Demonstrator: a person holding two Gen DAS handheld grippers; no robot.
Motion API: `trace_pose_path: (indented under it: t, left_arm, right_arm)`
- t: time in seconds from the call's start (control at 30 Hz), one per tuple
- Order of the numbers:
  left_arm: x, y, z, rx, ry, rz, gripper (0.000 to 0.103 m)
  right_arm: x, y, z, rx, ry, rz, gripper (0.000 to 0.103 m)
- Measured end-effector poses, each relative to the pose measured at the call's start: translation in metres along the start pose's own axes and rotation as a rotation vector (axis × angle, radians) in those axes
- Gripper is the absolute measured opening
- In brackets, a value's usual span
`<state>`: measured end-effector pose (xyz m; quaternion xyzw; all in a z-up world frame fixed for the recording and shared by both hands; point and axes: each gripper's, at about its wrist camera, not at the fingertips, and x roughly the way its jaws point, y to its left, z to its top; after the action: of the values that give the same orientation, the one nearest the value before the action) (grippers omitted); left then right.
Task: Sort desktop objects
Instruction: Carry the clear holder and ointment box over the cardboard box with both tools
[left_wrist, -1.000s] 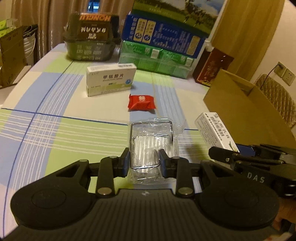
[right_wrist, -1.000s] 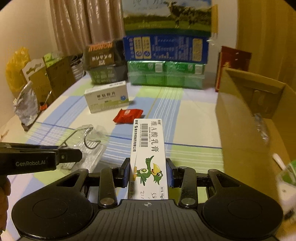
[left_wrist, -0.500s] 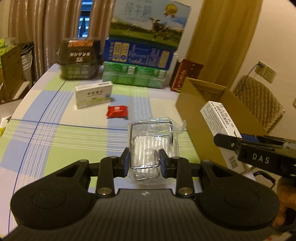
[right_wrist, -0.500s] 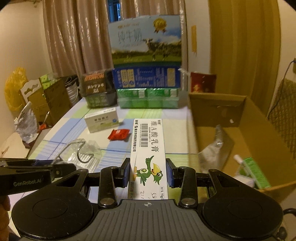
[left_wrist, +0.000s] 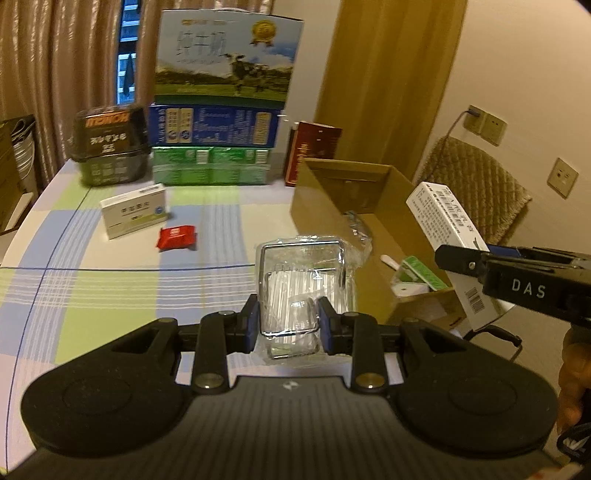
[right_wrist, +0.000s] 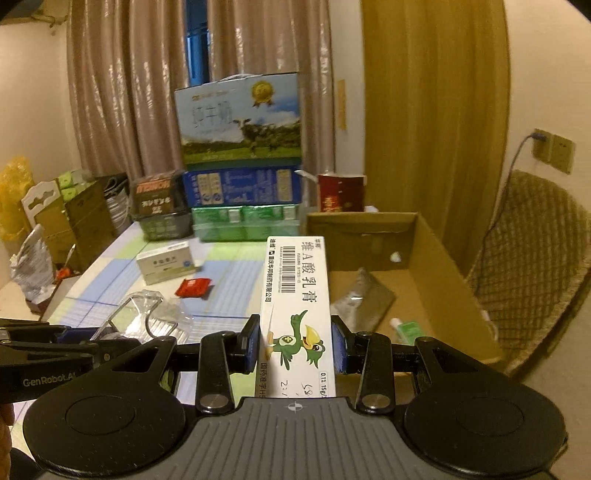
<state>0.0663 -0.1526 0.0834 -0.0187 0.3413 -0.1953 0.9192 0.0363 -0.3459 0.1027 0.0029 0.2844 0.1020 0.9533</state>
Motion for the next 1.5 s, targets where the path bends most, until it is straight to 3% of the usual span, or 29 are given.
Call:
trace_pose_path:
  t: [0.67, 1.5]
  left_arm:
    - [0.017, -0.055, 0.010, 0.070, 0.009, -0.070, 0.027]
    - [0.077, -0.105, 0.040, 0.117, 0.029, -0.104, 0.027]
  right_arm:
    - [-0.025, -0.069, -0.010, 0.070, 0.006, -0.105, 0.035]
    - [0.026, -0.125, 0.004, 0.061, 0.063, -0.110, 0.035]
